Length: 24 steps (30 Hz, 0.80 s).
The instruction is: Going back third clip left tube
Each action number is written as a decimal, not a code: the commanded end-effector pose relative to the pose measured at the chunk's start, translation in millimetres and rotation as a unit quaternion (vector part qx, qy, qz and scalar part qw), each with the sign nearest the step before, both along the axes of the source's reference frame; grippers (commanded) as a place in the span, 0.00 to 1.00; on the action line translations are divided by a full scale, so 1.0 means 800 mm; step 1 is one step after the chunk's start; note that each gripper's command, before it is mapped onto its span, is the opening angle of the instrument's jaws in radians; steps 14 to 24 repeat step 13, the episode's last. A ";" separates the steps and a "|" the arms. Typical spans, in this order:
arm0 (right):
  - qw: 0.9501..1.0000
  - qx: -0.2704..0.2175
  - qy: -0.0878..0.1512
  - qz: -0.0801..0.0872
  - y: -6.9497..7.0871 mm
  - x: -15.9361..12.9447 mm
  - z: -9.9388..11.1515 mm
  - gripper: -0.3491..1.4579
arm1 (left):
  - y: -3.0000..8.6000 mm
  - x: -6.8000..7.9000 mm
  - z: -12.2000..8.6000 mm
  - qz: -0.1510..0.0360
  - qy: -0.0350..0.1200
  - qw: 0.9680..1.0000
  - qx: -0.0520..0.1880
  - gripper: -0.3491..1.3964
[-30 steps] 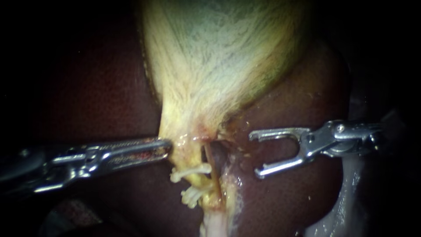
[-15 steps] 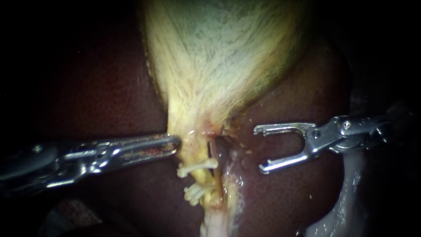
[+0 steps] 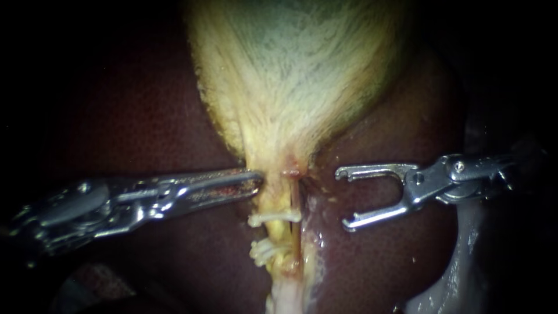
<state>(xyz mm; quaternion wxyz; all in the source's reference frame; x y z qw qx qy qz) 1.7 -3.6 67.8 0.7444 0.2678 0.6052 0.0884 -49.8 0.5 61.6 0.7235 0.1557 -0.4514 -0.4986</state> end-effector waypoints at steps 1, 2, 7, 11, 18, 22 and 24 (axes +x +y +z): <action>1.000 0.000 0.000 0.000 0.0000 0.0000 0.0000 0.52 | 0.0000 0.0002 -0.0001 0.001 0.000 1.000 0.000 0.00; 1.000 0.000 0.000 0.000 0.0001 0.0000 -0.0001 0.52 | -0.0001 0.0002 -0.0001 0.001 -0.001 1.000 0.000 0.00; 1.000 0.001 0.000 0.000 0.0002 0.0000 -0.0004 0.52 | -0.0001 0.0004 -0.0001 0.001 -0.001 1.000 0.000 0.00; 1.000 0.001 0.000 0.000 0.0002 0.0000 -0.0005 0.52 | -0.0001 0.0004 0.0000 0.001 -0.001 1.000 0.000 0.00; 1.000 0.001 0.000 0.000 0.0002 0.0000 -0.0005 0.52 | -0.0001 0.0005 0.0000 0.002 -0.001 1.000 0.000 0.00; 1.000 0.001 0.000 0.000 0.0002 0.0000 -0.0005 0.52 | -0.0001 0.0005 0.0000 0.002 -0.001 1.000 0.000 0.00; 1.000 0.001 0.000 0.000 0.0002 0.0000 -0.0005 0.52 | -0.0001 0.0005 0.0000 0.002 -0.001 1.000 0.000 0.00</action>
